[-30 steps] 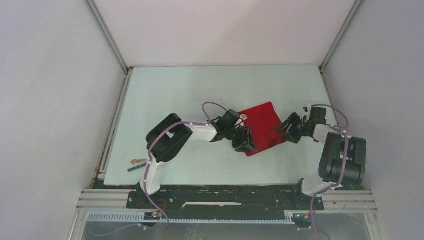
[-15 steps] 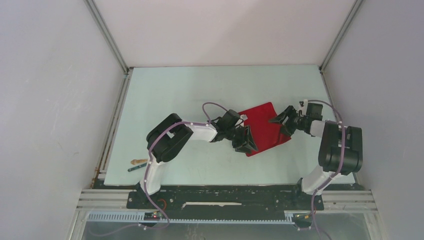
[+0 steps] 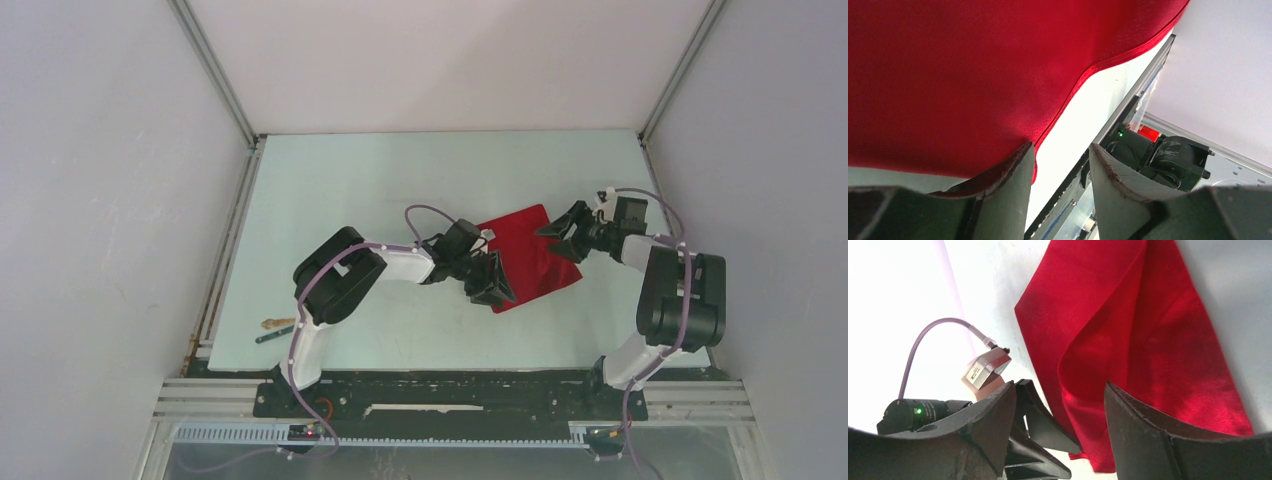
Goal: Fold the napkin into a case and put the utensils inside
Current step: Pick up the top corner of the square-folded napkin from the center of the board.
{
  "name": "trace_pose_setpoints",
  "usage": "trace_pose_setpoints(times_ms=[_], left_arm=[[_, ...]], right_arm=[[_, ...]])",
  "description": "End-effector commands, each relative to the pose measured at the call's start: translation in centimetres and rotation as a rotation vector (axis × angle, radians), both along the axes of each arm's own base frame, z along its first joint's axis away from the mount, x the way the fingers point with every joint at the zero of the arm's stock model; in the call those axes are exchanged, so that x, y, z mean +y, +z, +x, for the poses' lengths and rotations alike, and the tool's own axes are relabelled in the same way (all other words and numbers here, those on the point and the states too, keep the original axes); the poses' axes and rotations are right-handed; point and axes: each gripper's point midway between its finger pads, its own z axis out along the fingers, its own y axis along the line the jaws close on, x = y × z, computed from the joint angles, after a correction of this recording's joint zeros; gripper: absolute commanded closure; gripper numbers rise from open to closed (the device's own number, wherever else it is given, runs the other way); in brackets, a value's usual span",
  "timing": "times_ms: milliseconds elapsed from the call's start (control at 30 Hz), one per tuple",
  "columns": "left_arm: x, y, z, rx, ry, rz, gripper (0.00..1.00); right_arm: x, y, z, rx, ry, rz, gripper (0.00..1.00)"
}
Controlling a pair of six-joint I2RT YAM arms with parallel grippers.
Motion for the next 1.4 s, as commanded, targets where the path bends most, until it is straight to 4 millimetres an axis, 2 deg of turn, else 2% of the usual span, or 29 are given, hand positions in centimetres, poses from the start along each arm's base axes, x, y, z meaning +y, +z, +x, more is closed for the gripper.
trace_pose_setpoints(times_ms=[0,267,500,567,667,700,733,767,833,967,1133,1233,1367], left_arm=[[-1.1,1.1,0.1,-0.012,-0.023,-0.041,0.47],[-0.9,1.1,-0.1,-0.012,-0.023,-0.039,0.47],[-1.1,1.1,0.0,-0.009,-0.022,-0.042,0.47],[-1.1,1.2,0.0,-0.012,-0.022,-0.044,0.47],[-1.2,1.3,0.0,-0.008,-0.020,-0.046,0.47],[-1.1,1.5,0.1,-0.014,-0.016,-0.048,0.47],[-1.1,1.8,0.1,-0.026,-0.015,-0.050,0.47],[-1.0,2.6,0.3,-0.052,-0.007,-0.054,0.44],[-0.9,3.9,0.3,-0.064,-0.006,-0.075,0.38],[-0.8,7.9,0.4,-0.120,0.003,-0.151,0.33],[1.7,12.6,0.5,-0.227,0.034,-0.211,0.28],[4.8,12.8,0.3,-0.263,0.065,-0.175,0.27],[9.1,13.0,0.7,-0.306,0.118,-0.139,0.26]], right_arm=[[1.5,1.0,-1.3,-0.030,0.071,0.010,0.27],[2.3,-0.6,-3.1,0.004,0.094,-0.013,0.28],[2.4,-1.0,-3.3,0.006,0.097,-0.051,0.31],[2.6,-1.0,-3.4,-0.002,0.111,-0.112,0.31],[1.4,-1.9,-3.0,0.039,0.073,-0.392,0.31],[1.2,-1.5,-2.6,0.039,0.061,-0.491,0.31],[1.1,-1.7,-2.8,0.054,0.056,-0.569,0.31],[1.3,-0.8,-2.5,0.054,0.054,-0.717,0.34],[2.4,-0.1,-2.2,0.054,0.079,-0.758,0.39],[3.8,-0.3,-2.0,0.101,0.140,-0.829,0.47],[5.6,-1.1,-1.9,0.122,0.217,-0.842,0.47],[5.9,-1.8,-1.7,0.143,0.243,-0.869,0.49],[6.4,-2.2,-1.7,0.165,0.262,-0.889,0.56]])
